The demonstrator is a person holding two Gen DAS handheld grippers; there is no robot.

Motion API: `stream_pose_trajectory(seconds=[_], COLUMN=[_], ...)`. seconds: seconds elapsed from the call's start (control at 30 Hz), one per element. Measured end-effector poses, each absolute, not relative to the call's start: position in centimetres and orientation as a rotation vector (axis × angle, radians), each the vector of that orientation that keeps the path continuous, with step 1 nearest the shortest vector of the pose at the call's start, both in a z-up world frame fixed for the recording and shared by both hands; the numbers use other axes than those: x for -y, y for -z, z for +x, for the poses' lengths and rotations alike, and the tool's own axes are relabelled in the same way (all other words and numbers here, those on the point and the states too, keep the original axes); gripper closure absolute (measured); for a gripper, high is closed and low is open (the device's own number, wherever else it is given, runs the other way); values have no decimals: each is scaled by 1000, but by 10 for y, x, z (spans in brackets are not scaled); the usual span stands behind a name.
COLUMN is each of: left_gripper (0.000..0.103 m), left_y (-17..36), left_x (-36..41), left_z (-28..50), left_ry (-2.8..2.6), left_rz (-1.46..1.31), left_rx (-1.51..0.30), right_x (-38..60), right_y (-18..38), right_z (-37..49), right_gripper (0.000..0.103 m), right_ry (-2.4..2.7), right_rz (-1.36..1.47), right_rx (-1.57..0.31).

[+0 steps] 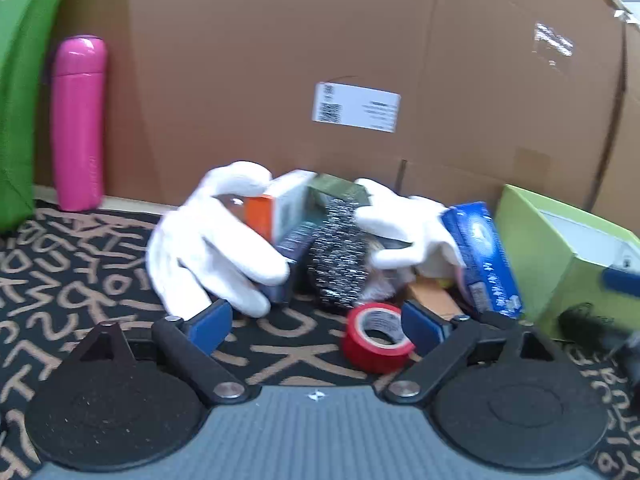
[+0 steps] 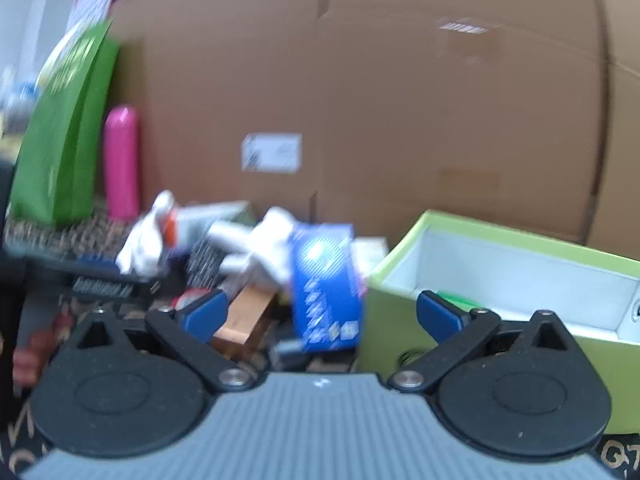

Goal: Organize objects
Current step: 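Return the right tool to the pile and grasp the copper-coloured box, then lift the copper box into the light-green box while the left tool grasps the red tape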

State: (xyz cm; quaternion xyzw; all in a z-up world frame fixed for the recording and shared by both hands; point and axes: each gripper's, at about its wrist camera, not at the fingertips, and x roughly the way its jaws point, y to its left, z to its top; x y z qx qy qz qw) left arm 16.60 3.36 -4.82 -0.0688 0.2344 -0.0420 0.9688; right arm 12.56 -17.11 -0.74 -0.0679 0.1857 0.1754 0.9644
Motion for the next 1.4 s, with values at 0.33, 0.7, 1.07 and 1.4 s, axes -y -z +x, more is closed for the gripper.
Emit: stream_pose_trajectory(seconds=[0.33,0.7,1.07,1.4], left_gripper=[38,67,20,75], left_y=[53,55,50,51], left_x=[-8,-26,-20,-26], left_z=[190,186,172,180], left_ry=[252,385,306,337], left_rz=[9,-67,-30,-77], left_rx=[-528,-605,-640,-619], right_x=[122,92,131,128], right_y=[41,49,41,34], right_z=[122,156,89,101], right_gripper=[48,63,70,59], right_ry=[-465,-432,-447,-413], right_rz=[-248,-225,-240,-228], right_rx=[-535,-616,-638,-590])
